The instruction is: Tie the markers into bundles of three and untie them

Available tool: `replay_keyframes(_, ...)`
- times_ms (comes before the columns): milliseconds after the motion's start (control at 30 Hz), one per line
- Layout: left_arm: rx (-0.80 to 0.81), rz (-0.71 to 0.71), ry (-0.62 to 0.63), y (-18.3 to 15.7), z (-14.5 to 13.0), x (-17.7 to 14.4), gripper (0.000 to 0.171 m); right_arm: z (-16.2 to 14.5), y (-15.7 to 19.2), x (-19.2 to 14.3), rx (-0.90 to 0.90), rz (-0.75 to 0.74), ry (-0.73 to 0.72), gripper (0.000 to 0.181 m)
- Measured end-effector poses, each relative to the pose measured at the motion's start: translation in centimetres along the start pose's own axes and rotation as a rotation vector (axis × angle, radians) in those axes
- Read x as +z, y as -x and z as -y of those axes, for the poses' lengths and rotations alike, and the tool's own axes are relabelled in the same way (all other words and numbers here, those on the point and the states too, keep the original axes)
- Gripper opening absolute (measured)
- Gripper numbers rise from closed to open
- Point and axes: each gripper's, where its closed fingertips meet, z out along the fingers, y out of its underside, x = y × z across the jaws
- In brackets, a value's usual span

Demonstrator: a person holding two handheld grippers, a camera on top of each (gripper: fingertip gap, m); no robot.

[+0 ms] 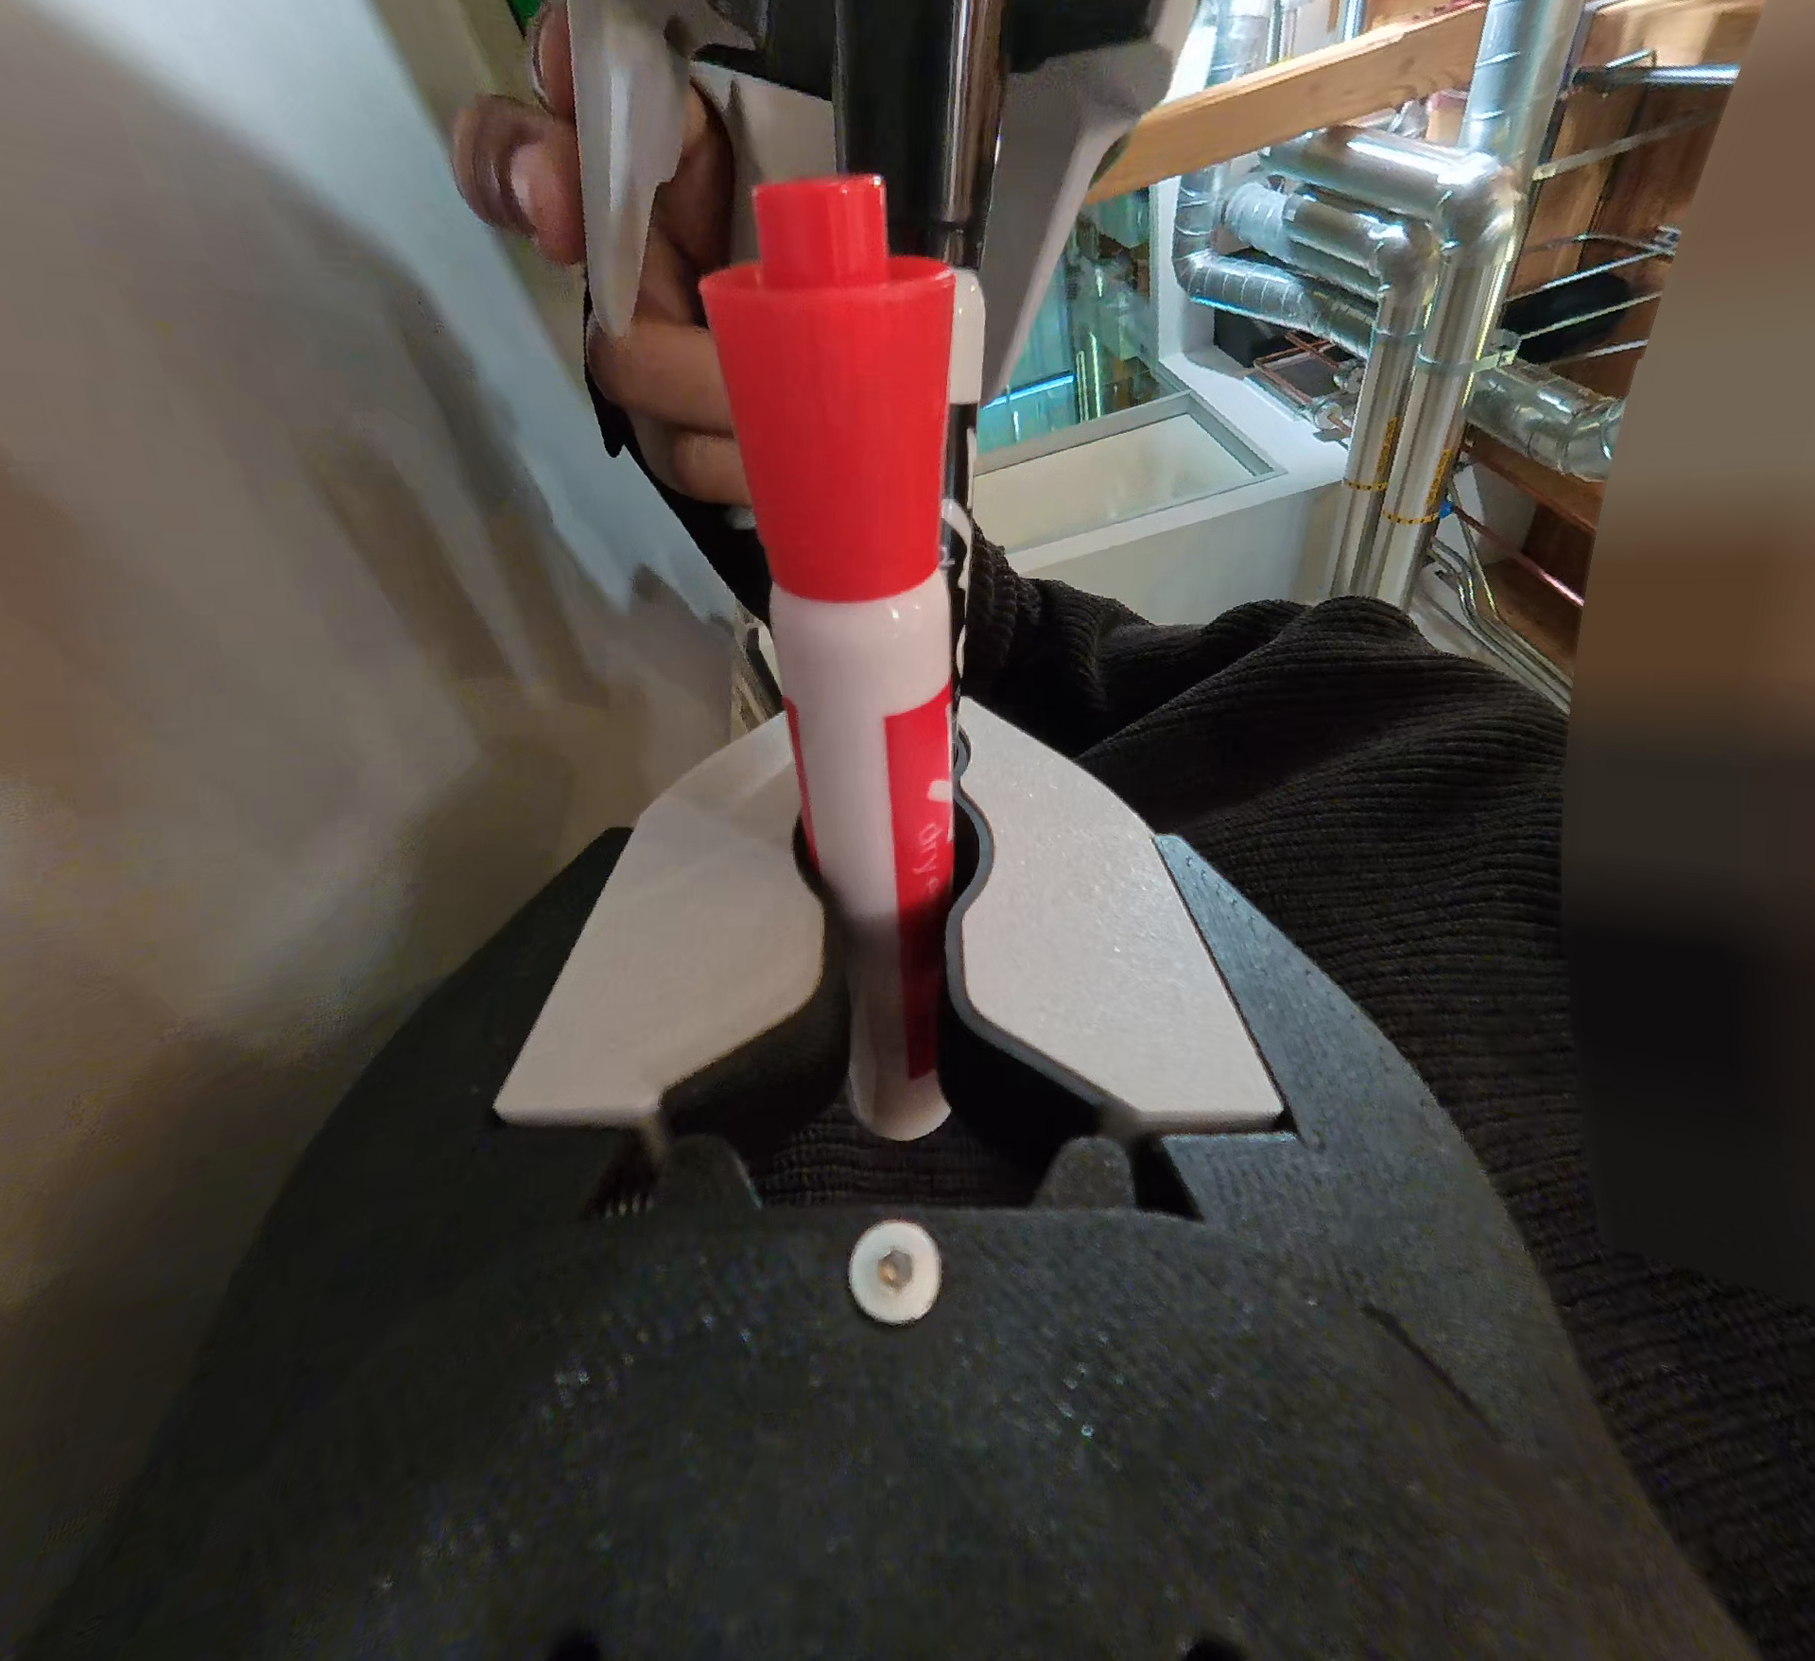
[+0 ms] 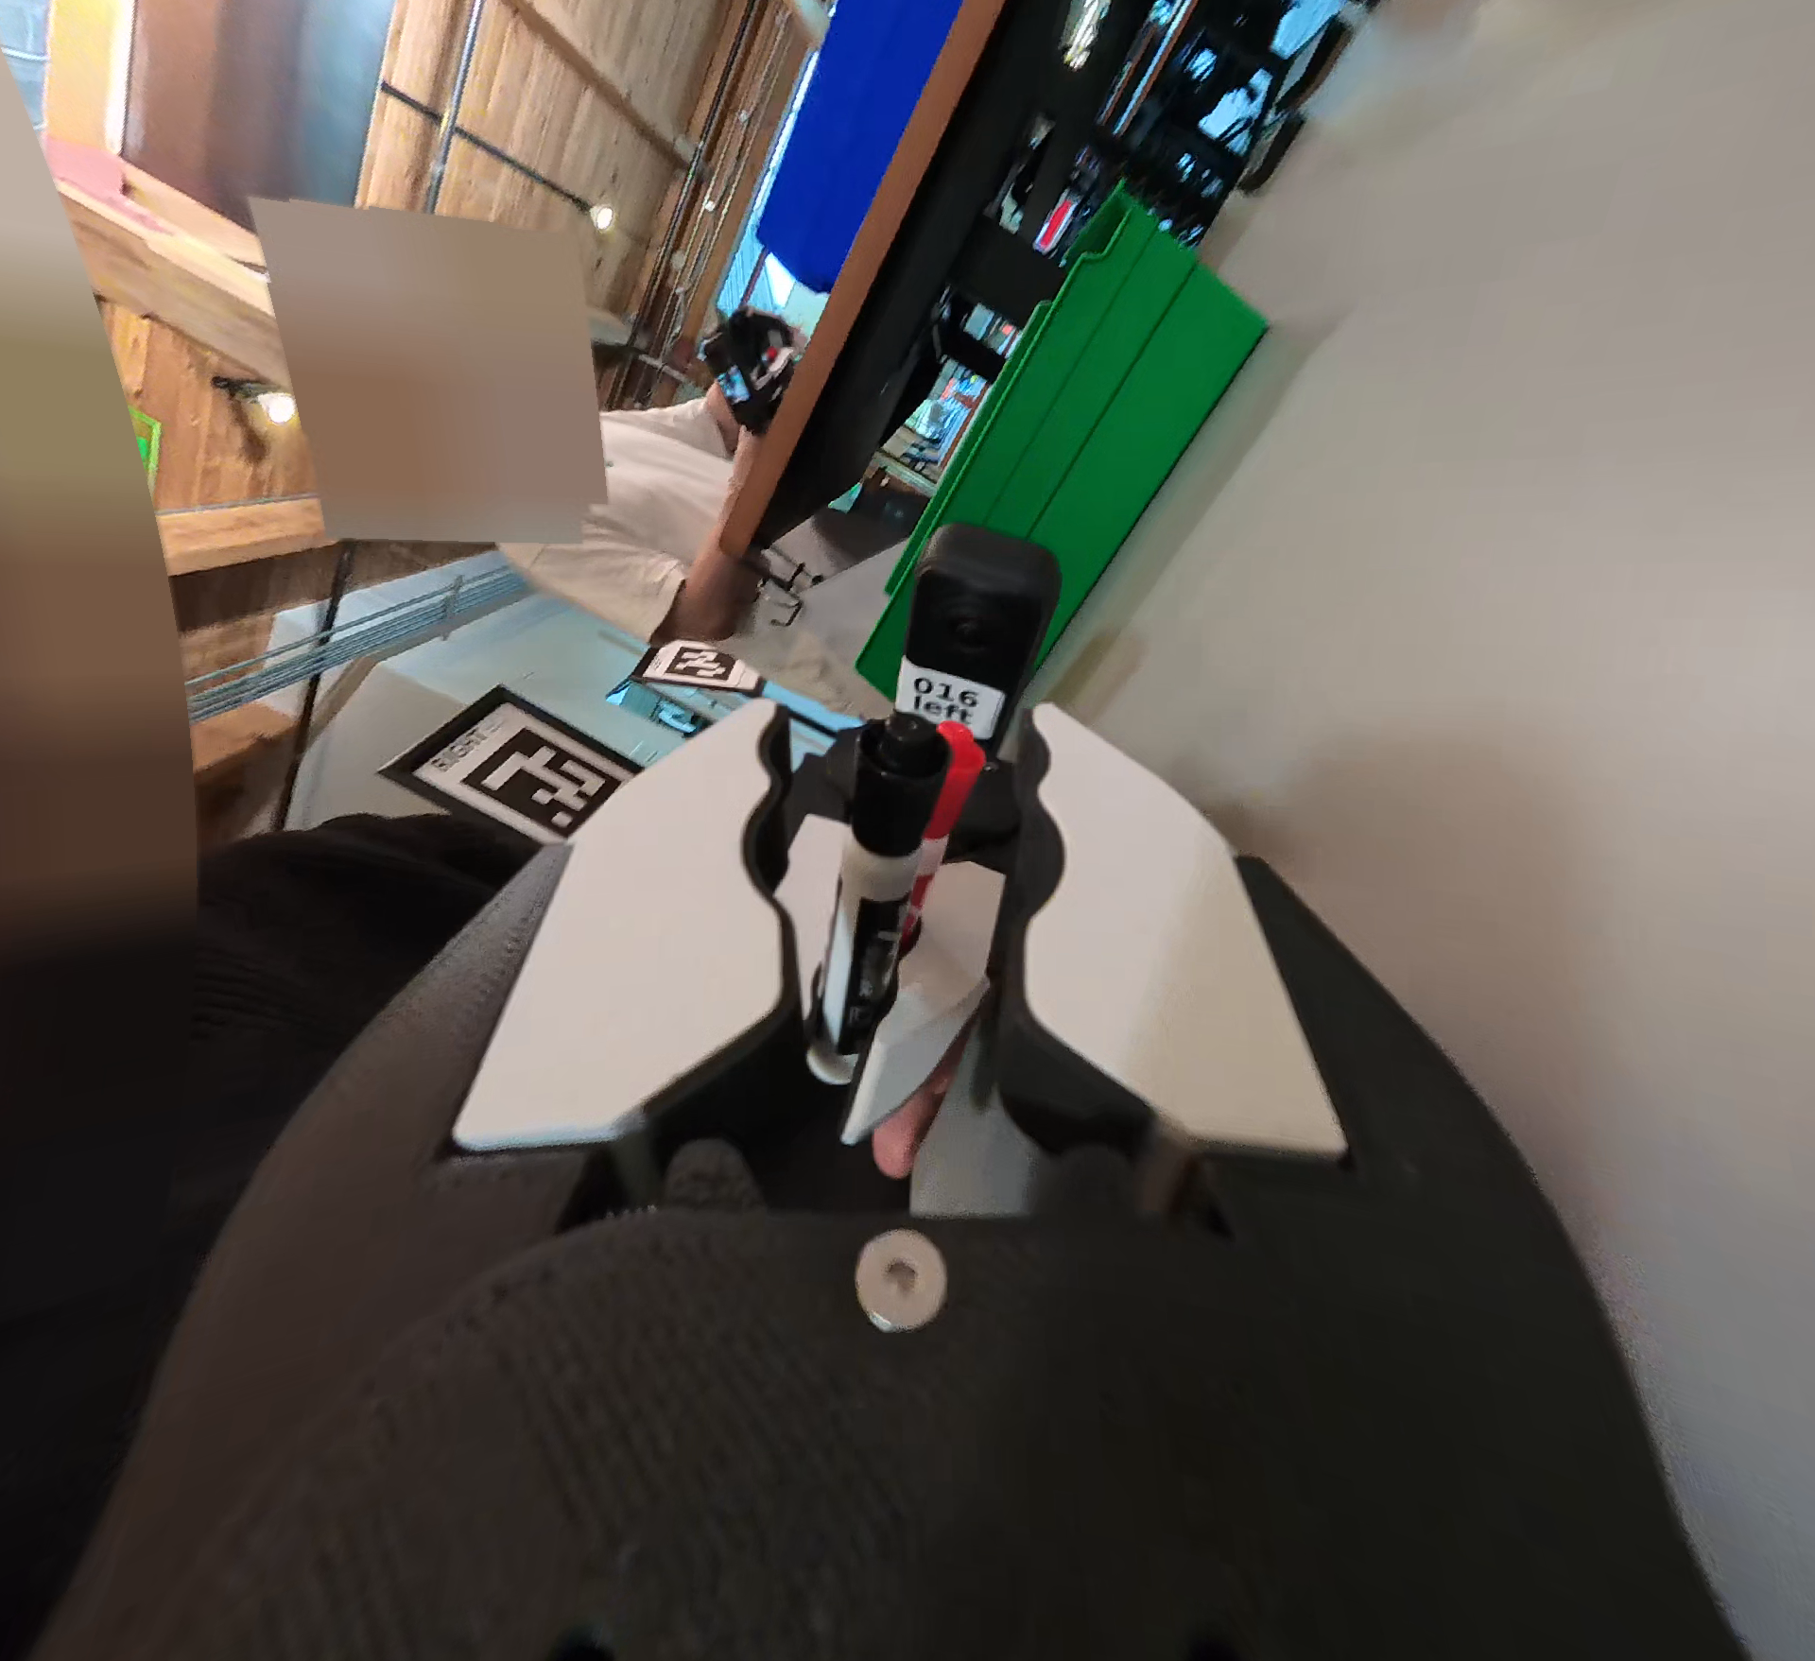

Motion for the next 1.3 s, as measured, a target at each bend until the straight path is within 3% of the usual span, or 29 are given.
replay_keyframes(200,-0.015,0.004,-0.022,0.2,0.4,-0.2,0.014,0.1,-0.7,-0.1,-0.024,-0.055,-0.009,0.037)
replay_keyframes(333,-0.023,0.004,-0.026,0.3,0.4,-0.3,0.014,0.6,-1.0,-0.6,-0.088,-0.103,-0.025,0.007)
replay_keyframes(567,-0.012,0.018,-0.002,0.4,0.0,0.0,0.014,-0.1,-1.0,-0.1,0.021,-0.053,-0.003,0.019)
replay_keyframes(833,-0.01,0.023,0.001,0.5,0.0,0.0,0.014,-0.3,-2.0,-0.3,0.029,-0.124,0.007,0.037)
replay_keyframes(1300,-0.012,0.026,0.001,0.6,0.0,0.0,0.014,-0.4,-2.4,-0.3,0.076,-0.13,0.001,0.049)
